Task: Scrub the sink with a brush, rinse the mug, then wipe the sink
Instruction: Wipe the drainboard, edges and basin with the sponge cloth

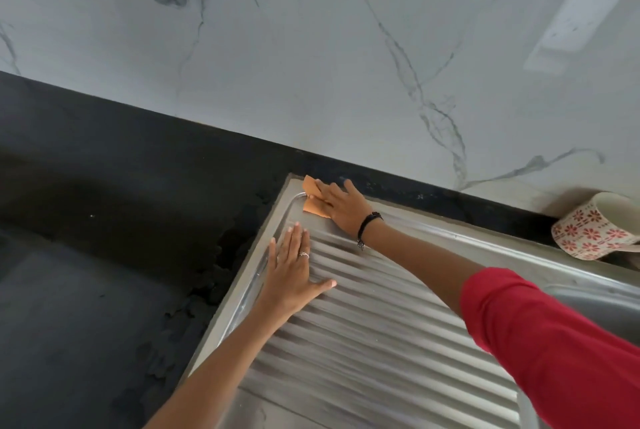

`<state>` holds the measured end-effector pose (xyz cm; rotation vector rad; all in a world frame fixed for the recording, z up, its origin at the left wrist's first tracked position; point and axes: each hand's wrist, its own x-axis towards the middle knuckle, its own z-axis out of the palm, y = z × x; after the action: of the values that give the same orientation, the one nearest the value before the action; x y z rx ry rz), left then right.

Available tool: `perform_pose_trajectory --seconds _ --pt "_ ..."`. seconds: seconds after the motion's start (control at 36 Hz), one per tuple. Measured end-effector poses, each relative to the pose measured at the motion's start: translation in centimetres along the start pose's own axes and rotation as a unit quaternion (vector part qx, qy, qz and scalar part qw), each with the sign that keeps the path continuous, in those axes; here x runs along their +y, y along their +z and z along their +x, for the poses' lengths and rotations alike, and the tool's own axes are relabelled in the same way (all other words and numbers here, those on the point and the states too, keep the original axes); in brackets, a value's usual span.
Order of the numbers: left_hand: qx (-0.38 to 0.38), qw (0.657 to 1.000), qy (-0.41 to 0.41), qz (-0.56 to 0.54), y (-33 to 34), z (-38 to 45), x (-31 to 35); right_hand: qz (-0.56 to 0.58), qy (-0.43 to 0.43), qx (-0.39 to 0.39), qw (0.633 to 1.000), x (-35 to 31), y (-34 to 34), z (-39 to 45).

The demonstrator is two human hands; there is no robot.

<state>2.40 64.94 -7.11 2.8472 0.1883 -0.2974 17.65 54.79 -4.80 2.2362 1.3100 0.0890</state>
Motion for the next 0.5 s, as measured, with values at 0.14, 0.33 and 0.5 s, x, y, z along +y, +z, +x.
perform_pose_trajectory --seconds 0.14,0.33,0.5 --pt "-0.015 1.000 0.003 0.009 0.4 0.1 1.5 0.013 -0.010 0.027 1.000 0.1 1.1 -0.4" --pt "-0.035 0.999 0.004 0.012 0.5 0.1 3.7 0.063 -0.021 -0.034 0.997 1.0 1.6 -1.3" --pt "-0.042 0.999 0.027 0.003 1.0 -0.1 6.7 0.080 0.002 -0.042 0.996 1.9 3.0 -4.5"
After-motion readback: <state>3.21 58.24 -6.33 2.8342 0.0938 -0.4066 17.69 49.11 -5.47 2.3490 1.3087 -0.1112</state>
